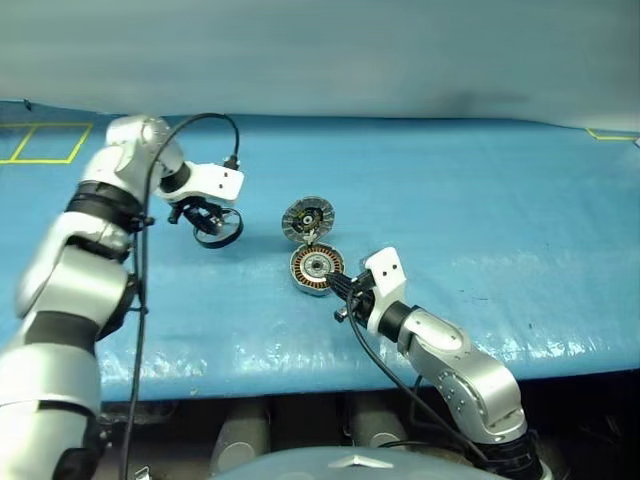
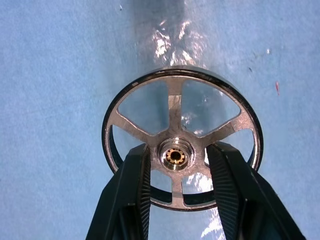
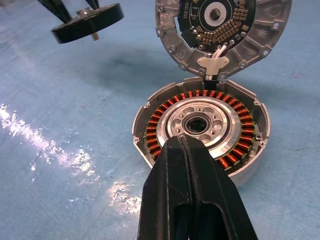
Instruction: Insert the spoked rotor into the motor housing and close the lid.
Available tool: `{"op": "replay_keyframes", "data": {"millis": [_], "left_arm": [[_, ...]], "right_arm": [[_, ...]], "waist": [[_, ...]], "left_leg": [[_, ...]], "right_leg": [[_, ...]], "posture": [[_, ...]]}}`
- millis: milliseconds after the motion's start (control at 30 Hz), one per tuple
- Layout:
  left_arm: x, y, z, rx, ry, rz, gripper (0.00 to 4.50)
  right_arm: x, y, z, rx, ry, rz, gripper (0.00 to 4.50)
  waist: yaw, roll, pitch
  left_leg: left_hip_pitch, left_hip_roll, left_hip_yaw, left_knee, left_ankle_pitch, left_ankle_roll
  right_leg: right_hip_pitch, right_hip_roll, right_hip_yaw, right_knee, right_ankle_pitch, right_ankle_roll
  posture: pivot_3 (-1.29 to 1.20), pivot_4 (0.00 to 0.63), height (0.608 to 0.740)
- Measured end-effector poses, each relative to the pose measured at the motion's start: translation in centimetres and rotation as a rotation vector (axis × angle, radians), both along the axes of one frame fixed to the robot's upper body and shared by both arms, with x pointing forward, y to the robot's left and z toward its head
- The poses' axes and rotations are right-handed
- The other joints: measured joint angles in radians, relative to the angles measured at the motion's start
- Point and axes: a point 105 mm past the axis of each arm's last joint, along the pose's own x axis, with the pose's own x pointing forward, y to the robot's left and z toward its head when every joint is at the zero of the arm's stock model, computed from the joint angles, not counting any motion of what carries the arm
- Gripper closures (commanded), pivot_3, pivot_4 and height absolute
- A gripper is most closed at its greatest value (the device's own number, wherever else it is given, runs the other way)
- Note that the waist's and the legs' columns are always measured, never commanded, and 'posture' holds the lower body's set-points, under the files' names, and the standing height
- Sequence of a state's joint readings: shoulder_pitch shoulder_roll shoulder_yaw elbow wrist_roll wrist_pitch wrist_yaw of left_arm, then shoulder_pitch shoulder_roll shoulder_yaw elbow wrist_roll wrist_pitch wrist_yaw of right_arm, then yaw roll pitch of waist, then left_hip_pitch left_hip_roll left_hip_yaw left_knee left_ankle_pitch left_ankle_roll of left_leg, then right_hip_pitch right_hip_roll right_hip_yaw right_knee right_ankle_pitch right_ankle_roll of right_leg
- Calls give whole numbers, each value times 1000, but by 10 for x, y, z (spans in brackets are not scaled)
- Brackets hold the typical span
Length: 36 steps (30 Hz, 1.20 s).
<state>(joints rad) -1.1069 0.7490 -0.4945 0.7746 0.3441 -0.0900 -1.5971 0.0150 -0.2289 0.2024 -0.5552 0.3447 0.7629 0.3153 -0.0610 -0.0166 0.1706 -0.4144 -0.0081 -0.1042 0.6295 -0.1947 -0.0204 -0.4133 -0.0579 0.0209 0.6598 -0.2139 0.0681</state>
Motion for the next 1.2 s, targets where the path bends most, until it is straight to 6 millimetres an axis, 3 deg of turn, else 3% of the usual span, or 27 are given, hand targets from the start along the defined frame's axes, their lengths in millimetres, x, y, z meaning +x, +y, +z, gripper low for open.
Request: {"op": "replay_keyframes", "data": {"millis": [200, 400, 600, 767, 833, 1200], "left_arm": [[-58, 3, -12, -158, 85, 3, 3077], [-85, -17, -13, -230, 116, -18, 3077], [-80, -51, -6, -319, 95, -48, 3077], [-70, -108, 10, -401, 60, -144, 3077], [-68, -121, 11, -403, 50, -163, 3077], [-39, -142, 1, -357, -7, -62, 3077]], "right_arm": [[1, -14, 3, 5, -20, 20, 4500], [1, -26, 0, 26, -18, 25, 4500], [-2, -35, -9, 36, -5, 31, 4500], [-2, -36, -15, 42, 10, 13, 4500], [-3, -34, -15, 50, 10, 10, 4500], [-4, -38, -16, 82, -7, -43, 4500]], "waist": [[7, 0, 0], [22, 0, 1], [25, 0, 0], [26, 0, 1], [18, 0, 1], [18, 0, 1]], "left_leg": [[1, 0, -1, 0, 0, 0], [3, 1, 0, 2, 1, 1], [3, 0, 0, 2, 2, 1], [2, 0, 0, 2, 2, 1], [3, 0, 1, 2, 2, 1], [2, 0, 1, 1, 2, 1]], "right_leg": [[1, 0, -1, 0, -2, -4], [3, 0, -1, 1, -4, -7], [3, 1, -1, 2, -4, -7], [3, 1, -1, 1, -4, -7], [3, 1, 0, 1, -4, -6], [2, 2, 0, 1, -4, -6]], "posture": [[0, 150, 740], [0, 150, 740], [0, 150, 740], [0, 150, 740], [0, 150, 740], [0, 150, 740]]}}
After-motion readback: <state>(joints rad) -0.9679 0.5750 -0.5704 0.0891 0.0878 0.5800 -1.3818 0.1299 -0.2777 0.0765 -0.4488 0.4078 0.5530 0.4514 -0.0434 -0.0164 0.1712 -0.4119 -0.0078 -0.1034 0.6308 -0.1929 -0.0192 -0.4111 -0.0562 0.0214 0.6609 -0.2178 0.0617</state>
